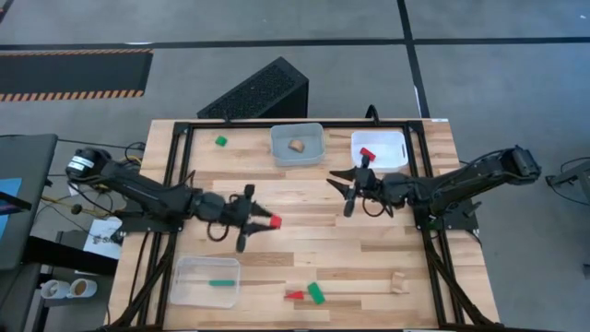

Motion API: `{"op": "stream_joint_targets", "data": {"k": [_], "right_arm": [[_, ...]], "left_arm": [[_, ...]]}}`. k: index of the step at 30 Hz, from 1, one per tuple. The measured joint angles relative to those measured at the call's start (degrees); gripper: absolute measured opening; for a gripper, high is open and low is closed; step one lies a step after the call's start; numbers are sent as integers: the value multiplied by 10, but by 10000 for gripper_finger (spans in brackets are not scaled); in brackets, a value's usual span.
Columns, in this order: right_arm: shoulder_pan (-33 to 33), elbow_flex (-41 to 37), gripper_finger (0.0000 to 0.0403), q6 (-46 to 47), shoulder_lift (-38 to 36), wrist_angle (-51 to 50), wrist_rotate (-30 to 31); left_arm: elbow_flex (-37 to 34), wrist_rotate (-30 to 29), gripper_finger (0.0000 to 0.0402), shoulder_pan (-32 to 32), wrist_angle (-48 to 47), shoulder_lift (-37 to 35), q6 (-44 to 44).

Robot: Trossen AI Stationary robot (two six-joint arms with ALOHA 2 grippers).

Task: Sort & place blocks by color
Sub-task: Put the top red block into the white bin

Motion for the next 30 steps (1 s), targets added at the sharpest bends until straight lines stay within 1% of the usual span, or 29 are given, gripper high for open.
{"op": "stream_joint_targets", "data": {"k": [1, 3, 5, 6, 9, 11, 14, 17, 18, 21, 23, 25, 27, 30], "right_arm": [[2, 0, 133, -2, -1, -1, 0], [2, 0, 134, -3, -1, 2, 0], [-4, 0, 134, -1, -1, 22, 1], [-7, 0, 134, 3, -1, 35, 2], [-8, 0, 134, 20, -1, 66, -5], [-9, 0, 134, 48, -1, 69, -44], [-23, 0, 134, 97, 1, 56, -104], [-39, 0, 140, 124, 6, 35, -119], [-43, 0, 144, 135, 9, 36, -127], [-57, 0, 165, 168, 33, 28, -172], [-67, 0, 184, 190, 51, 38, -204], [-80, 1, 205, 216, 78, 52, -223], [-95, -1, 227, 235, 104, 51, -255], [-113, 1, 253, 263, 147, 117, -326]], "left_arm": [[4, -29, 87, -15, -14, -8, -2], [11, -96, 87, -39, -13, -14, 16], [16, -135, 87, -43, -11, -13, 52], [21, -139, 87, -37, -11, -8, 62], [32, -129, 87, -8, -7, 3, 78], [37, -130, 87, 10, 0, 13, 85], [38, -152, 87, 26, 22, 31, 97], [36, -160, 87, 30, 39, 66, 122], [35, -171, 87, 30, 45, 81, 123], [35, -210, 87, 28, 72, 126, 152], [37, -238, 87, 26, 112, 162, 200], [44, -258, 87, 24, 146, 189, 249], [57, -260, 87, 24, 174, 208, 284], [74, -262, 87, 24, 173, 229, 325]]}}
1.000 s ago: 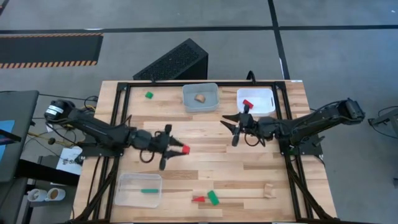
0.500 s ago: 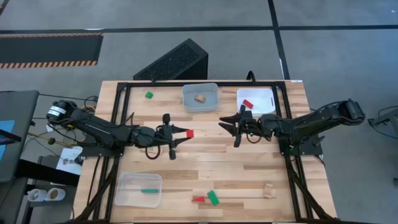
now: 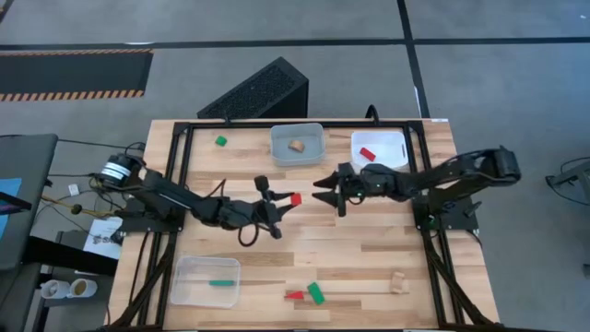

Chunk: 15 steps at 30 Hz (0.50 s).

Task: Sort & place blocks by color
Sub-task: Put the top red block into the white bin

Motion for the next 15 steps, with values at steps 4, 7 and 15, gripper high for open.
{"op": "stream_joint_targets", "data": {"k": [4, 7, 15], "right_arm": [[-14, 0, 270, 40, 63, 106, -81], [-21, 7, 276, 67, 107, 153, -117], [-18, 72, 277, 100, 201, 228, -174]], "left_arm": [[14, -3, 87, 0, 1, 9, 37], [14, 0, 87, 0, 3, 11, 41], [14, 27, 87, -3, 6, 11, 39]]}}
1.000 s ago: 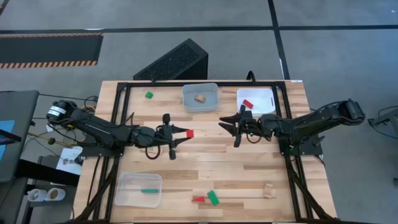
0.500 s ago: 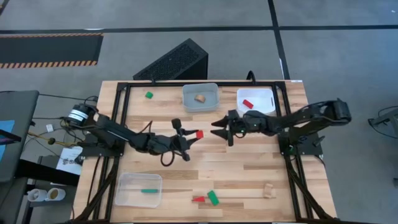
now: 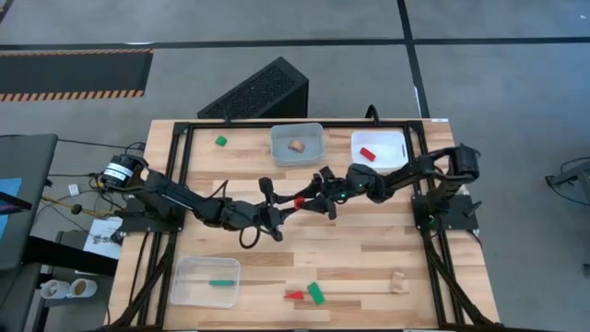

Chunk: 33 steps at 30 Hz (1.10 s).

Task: Sort & place blocks by color
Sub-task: Put the top red block into the white bin

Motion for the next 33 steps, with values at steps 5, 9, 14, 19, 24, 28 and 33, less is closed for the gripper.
{"op": "stream_joint_targets", "data": {"k": [5, 9, 14, 19, 24, 28, 33], "right_arm": [[-2, 24, 268, 11, 23, 2, -13], [-10, 25, 222, 16, 23, -1, -14], [-19, 25, 133, 24, 23, 3, -24], [-26, 25, 133, 14, 23, 8, -35], [-49, 24, 133, 14, 5, -12, -53], [-84, 24, 133, 2, -39, -60, -50], [-129, 25, 133, -51, -132, -192, -11]], "left_arm": [[0, -3, 87, -12, -2, 0, 2], [0, -33, 87, -19, -7, 0, 6], [0, -58, 87, -21, -19, 0, -5], [0, -94, 168, -21, -17, 0, -53], [-1, -160, 269, -31, -20, -6, -52], [-1, -189, 306, -44, -37, -37, -66], [-15, -164, 305, -51, -60, -86, -112]]}}
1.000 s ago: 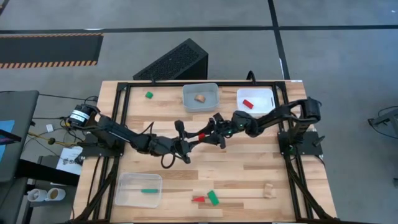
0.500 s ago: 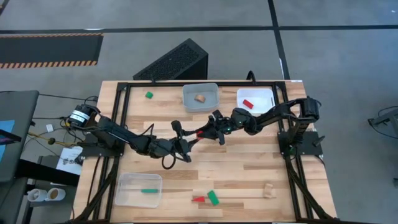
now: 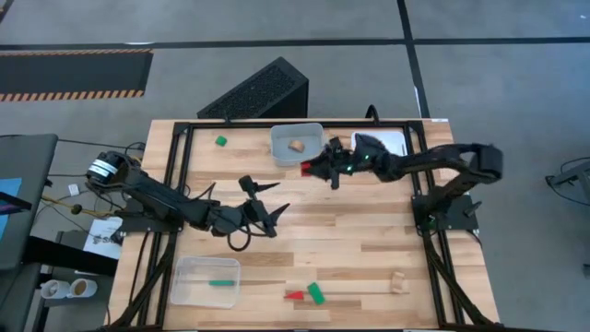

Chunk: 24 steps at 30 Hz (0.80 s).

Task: Sort & place blocks by color
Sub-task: Put the top red block into the white bin

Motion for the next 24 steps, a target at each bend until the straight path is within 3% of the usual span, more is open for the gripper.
{"op": "stream_joint_targets", "data": {"k": [3, 6, 9, 11, 14, 19, 24], "right_arm": [[-18, 0, 133, -68, -71, -155, 96], [-29, 0, 133, -128, -140, -313, 237], [-37, 0, 133, -146, -199, -445, 370], [-48, 0, 133, -145, -227, -510, 421], [-76, 0, 135, -132, -245, -599, 449], [-130, 0, 169, -118, -230, -685, 455], [-172, 0, 151, -112, -188, -706, 434]], "left_arm": [[-28, 33, 296, 6, -4, -30, -38], [-60, 86, 288, 20, 9, -59, -88], [-74, 152, 281, 42, 15, -83, -151], [-84, 199, 278, 56, 43, -92, -186], [-92, 246, 276, 68, 72, -91, -206], [-92, 253, 276, 73, 74, -87, -217], [-92, 254, 276, 72, 75, -87, -221]]}}
